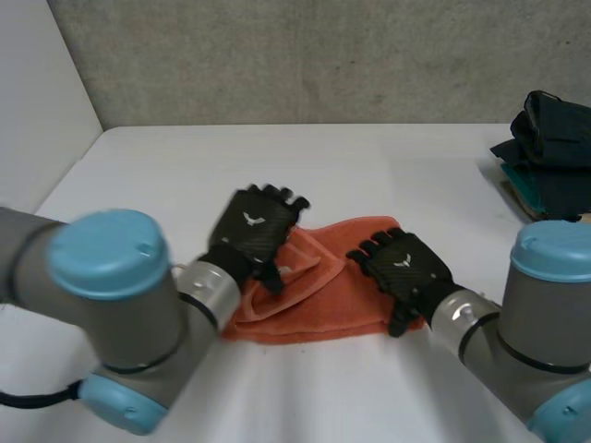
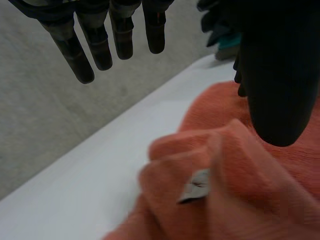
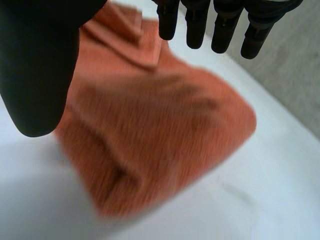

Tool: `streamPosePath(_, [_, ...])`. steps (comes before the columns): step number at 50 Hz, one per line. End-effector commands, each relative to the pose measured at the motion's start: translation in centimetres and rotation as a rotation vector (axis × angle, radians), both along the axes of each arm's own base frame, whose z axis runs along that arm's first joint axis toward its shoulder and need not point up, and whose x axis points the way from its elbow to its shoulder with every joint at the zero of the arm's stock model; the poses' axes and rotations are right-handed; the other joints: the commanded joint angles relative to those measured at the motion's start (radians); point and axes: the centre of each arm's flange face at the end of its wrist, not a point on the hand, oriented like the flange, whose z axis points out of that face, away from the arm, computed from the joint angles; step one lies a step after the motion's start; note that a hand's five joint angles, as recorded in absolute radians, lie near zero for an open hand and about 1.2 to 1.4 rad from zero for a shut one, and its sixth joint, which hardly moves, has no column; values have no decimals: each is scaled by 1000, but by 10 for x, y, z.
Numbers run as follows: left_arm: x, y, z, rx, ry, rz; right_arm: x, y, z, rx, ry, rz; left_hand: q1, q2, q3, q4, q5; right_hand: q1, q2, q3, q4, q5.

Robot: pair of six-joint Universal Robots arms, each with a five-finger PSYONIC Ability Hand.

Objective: Fold the laundry.

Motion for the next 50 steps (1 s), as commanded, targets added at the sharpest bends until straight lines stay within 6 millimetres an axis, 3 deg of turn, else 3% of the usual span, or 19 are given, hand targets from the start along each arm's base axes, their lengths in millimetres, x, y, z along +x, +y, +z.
streamPosePath(1, [-23,18,-20,12,-30,-46,-10,-3,-12,-21,27,-16,30,16,17,20,28,52,69,69,69,66])
streamPosePath(4, [-25,15,-26,15,-35,-39,-10,-2,-15,-22,30,-14,33,19,20,23,31,67,85,84,84,81])
streamPosePath(12, [-27,2,-43,3,-90,25,-9,-3,-24,-41,38,-28,83,69,70,73,80,431,448,448,448,445])
streamPosePath(16, [-11,-35,-44,-68,-139,228,-10,-6,-23,-67,42,-61,106,93,93,97,104,490,507,507,507,504])
streamPosePath(17, [2,-55,-44,-101,-170,337,-11,-6,-24,-67,45,-65,104,90,90,94,101,490,507,507,507,504])
streamPosePath(22, [31,-84,-48,-173,-310,483,-13,-8,-24,-83,73,-89,98,84,85,88,95,502,519,519,518,516])
streamPosePath(26, [38,-76,-52,-171,-373,469,-16,-8,-25,-95,104,-100,77,63,64,68,75,519,537,536,536,534])
streamPosePath(30, [32,-57,-26,-191,-289,429,-19,-9,-26,-100,121,-111,30,16,17,21,28,534,551,551,551,548])
streamPosePath(33, [24,-37,-7,-203,-216,375,-20,-10,-27,-98,123,-116,24,10,11,15,22,683,701,700,700,698])
streamPosePath(37, [26,-23,12,-217,-158,361,-22,-10,-25,-97,129,-120,24,10,11,15,22,1137,1155,1154,1154,1152])
streamPosePath(38, [28,-21,15,-220,-152,362,-22,-11,-24,-108,143,-120,24,10,11,15,22,1161,1178,1178,1178,1175])
streamPosePath(46, [45,-7,35,-240,-125,378,-33,-19,-3,-323,400,-163,13,-1,-1,3,10,1161,1179,1178,1178,1175])
streamPosePath(50, [54,-7,38,-240,-128,399,-19,-24,13,-459,441,-127,-2,-16,-15,-12,-5,1161,1179,1178,1178,1175])
